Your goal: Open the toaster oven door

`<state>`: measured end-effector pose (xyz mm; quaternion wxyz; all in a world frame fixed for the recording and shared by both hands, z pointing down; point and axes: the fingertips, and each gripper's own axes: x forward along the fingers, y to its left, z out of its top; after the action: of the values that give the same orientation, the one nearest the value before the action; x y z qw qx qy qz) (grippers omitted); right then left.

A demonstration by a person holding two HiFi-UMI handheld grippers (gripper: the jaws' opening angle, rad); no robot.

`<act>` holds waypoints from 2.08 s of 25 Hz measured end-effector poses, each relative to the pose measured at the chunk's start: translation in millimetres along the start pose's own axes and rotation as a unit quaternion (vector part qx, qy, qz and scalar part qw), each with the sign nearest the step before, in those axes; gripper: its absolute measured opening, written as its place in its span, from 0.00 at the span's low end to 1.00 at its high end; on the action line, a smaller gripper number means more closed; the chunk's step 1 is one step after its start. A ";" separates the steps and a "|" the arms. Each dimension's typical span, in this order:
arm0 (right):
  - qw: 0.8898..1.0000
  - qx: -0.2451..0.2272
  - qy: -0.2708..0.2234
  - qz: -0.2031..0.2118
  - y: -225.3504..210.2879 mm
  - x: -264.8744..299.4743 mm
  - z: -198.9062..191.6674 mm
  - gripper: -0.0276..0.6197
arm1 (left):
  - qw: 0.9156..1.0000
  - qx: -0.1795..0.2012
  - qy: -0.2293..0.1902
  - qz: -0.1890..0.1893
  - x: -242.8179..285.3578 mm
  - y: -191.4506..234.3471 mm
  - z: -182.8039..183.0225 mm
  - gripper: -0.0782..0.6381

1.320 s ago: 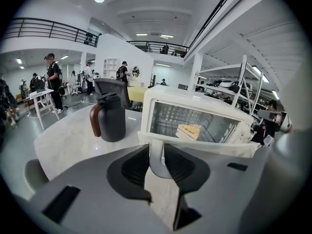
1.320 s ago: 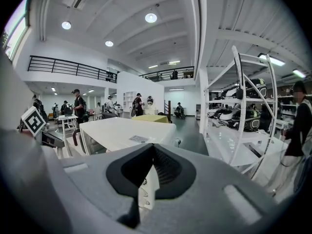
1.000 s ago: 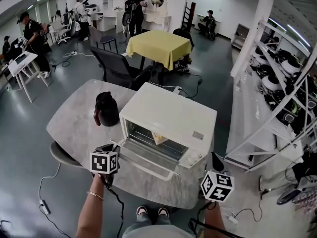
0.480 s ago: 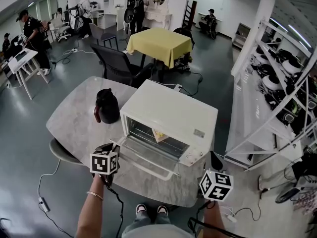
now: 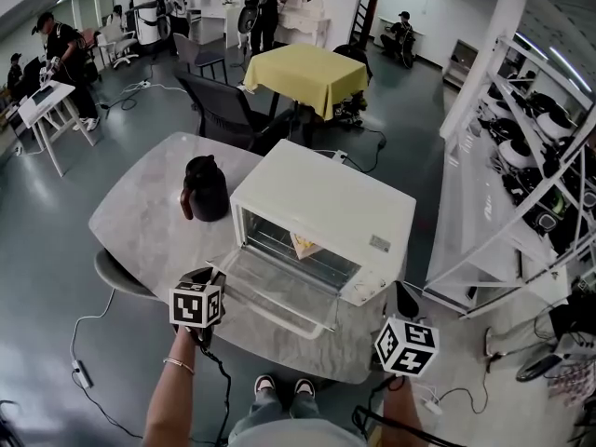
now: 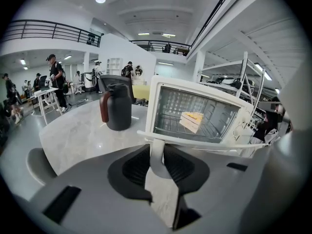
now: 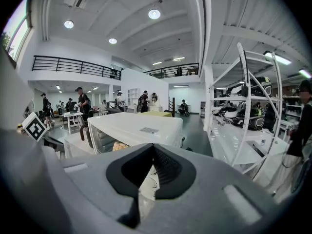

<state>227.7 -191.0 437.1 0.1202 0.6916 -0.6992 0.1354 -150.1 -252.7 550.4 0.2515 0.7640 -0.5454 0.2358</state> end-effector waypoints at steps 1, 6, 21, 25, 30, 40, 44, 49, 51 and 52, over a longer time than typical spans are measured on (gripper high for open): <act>1.000 -0.001 0.001 0.001 0.7 0.1 -0.4 0.05 | 1.000 -0.001 0.000 0.000 0.1 0.7 -1.6 0.23; 1.000 -0.004 0.004 0.005 3.5 -0.2 -2.5 0.05 | 1.000 0.008 0.010 0.012 0.3 2.8 -11.6 0.23; 0.999 -0.019 0.023 0.027 20.3 5.2 -15.3 0.05 | 1.000 0.001 0.016 0.011 7.6 10.7 -52.5 0.23; 0.999 -0.022 0.029 0.035 28.3 8.1 -18.2 0.05 | 1.000 0.005 0.012 0.000 8.0 11.7 -53.9 0.23; 0.998 -0.022 0.037 0.048 40.3 12.7 -24.6 0.05 | 1.000 0.008 0.023 -0.010 10.9 13.0 -64.2 0.23; 0.996 -0.029 0.051 0.068 59.5 23.4 -35.6 0.05 | 0.999 0.016 0.022 -0.025 15.9 14.1 -76.4 0.23; 0.995 -0.029 0.060 0.071 63.1 27.9 -42.6 0.05 | 0.999 0.020 0.018 -0.031 18.4 14.1 -79.5 0.23; 0.994 -0.028 0.072 0.079 70.4 32.0 -52.9 0.05 | 0.999 0.025 0.014 -0.041 20.3 14.6 -84.8 0.23; 0.993 -0.029 0.076 0.082 72.7 33.8 -57.1 0.05 | 0.999 0.030 0.013 -0.043 22.0 14.5 -86.8 0.23; 0.993 -0.030 0.078 0.083 73.8 34.3 -59.1 0.05 | 0.998 0.033 0.013 -0.044 22.5 14.4 -88.2 0.23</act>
<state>152.3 -201.5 502.8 0.1837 0.6144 -0.7465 0.1774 -164.8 -216.3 633.7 0.2432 0.7921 -0.4999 0.2521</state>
